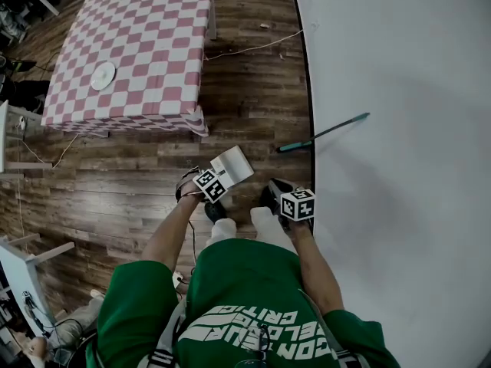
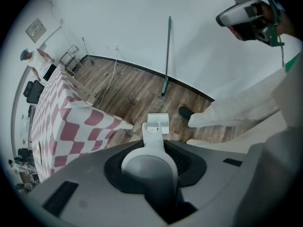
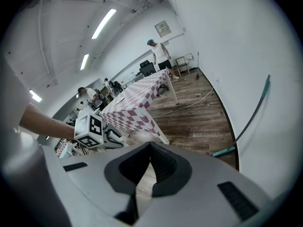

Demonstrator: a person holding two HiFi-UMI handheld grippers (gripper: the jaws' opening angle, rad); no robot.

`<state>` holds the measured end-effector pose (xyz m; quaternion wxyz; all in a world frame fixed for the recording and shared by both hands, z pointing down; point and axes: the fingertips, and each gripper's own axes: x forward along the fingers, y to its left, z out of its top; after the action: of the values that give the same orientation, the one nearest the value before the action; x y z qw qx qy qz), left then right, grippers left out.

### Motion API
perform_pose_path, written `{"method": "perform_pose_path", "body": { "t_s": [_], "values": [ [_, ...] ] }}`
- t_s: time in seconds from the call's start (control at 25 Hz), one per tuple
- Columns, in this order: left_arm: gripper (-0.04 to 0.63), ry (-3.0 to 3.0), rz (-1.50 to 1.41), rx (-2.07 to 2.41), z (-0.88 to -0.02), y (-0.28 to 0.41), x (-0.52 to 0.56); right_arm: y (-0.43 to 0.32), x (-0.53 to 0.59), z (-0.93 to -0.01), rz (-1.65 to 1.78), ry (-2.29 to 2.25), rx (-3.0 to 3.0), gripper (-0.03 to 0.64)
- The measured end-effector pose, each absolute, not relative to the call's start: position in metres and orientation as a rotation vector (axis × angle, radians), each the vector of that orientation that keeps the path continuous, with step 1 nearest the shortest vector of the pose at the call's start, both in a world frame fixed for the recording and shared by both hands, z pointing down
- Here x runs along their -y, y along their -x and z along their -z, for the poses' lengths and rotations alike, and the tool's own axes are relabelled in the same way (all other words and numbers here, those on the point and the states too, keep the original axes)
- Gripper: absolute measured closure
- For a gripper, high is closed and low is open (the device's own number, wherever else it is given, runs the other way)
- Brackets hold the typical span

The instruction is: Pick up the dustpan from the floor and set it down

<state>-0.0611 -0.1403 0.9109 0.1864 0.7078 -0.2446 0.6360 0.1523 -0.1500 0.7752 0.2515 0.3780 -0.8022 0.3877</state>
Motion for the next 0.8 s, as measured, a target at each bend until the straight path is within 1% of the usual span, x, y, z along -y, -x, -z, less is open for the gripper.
{"method": "perform_pose_path", "body": {
  "t_s": [0.36, 0.8],
  "values": [
    [0.489, -1.998, -1.508, 0.843, -0.856, 0.074, 0.135, -0.166, 0.167, -0.754, -1.039, -1.102, 2.199, 0.609],
    [0.488, -2.125, -1.173, 1.163, -0.732, 0.069, 0.166, -0.187, 0.209, -0.69, -0.932, -1.232, 2.284, 0.609]
  ]
}}
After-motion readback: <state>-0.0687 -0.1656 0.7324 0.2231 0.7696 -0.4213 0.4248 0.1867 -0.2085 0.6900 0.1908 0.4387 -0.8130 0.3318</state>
